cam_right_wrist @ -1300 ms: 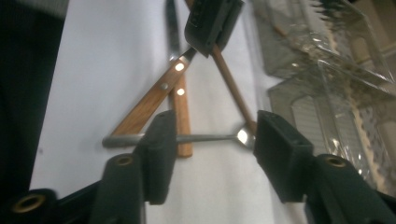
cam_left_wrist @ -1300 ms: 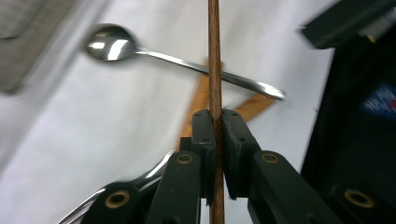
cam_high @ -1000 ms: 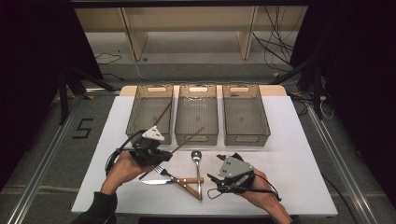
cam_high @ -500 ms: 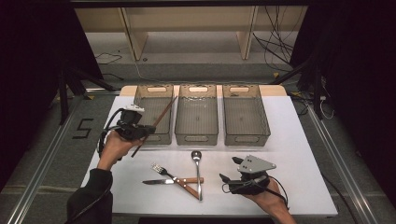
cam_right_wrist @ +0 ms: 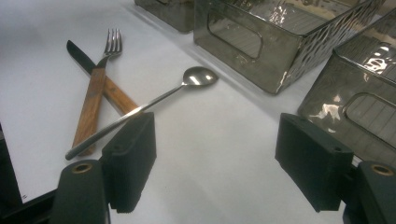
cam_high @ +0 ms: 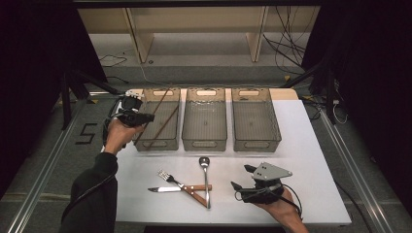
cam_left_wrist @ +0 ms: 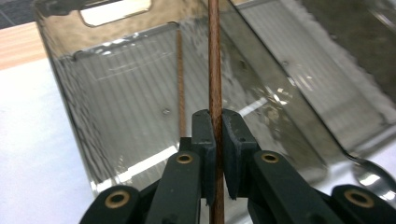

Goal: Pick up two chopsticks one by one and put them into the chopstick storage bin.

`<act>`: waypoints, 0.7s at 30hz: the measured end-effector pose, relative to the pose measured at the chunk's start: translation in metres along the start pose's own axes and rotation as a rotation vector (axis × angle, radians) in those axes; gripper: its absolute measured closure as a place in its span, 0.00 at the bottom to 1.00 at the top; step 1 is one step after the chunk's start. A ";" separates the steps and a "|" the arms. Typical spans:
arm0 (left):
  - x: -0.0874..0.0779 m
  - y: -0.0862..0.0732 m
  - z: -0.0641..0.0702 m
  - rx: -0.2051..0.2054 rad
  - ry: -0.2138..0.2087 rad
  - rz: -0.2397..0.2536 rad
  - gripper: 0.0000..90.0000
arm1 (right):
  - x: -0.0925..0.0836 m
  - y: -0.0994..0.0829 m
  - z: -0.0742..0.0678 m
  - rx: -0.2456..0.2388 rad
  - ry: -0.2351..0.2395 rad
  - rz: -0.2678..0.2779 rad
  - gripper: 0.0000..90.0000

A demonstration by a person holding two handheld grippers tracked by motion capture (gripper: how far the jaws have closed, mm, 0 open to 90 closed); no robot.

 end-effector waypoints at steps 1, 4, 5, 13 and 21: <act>0.002 0.002 -0.002 0.003 0.003 -0.008 0.94 | 0.000 0.000 0.000 0.000 0.001 -0.001 0.33; 0.006 0.007 -0.006 0.017 0.018 -0.020 0.94 | 0.000 -0.001 0.000 -0.003 0.004 -0.002 0.33; 0.007 0.008 -0.007 0.025 0.022 -0.028 0.94 | 0.000 -0.001 0.000 -0.002 0.008 -0.005 0.33; 0.021 0.015 -0.015 0.056 0.035 -0.031 0.94 | 0.001 -0.002 -0.002 -0.007 0.019 -0.009 0.33; 0.032 0.016 -0.020 0.069 0.048 -0.025 0.93 | 0.003 -0.003 -0.003 -0.003 0.028 -0.012 0.33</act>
Point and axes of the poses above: each handheld gripper's, and its own axes: x roughly forward along the jaws, y roughly out of its top, z roughly to its right, the point moved 8 cm from there along x, roughly forward along the jaws, and after that the axes turned 1 degree about -x, right-handed, at the moved point
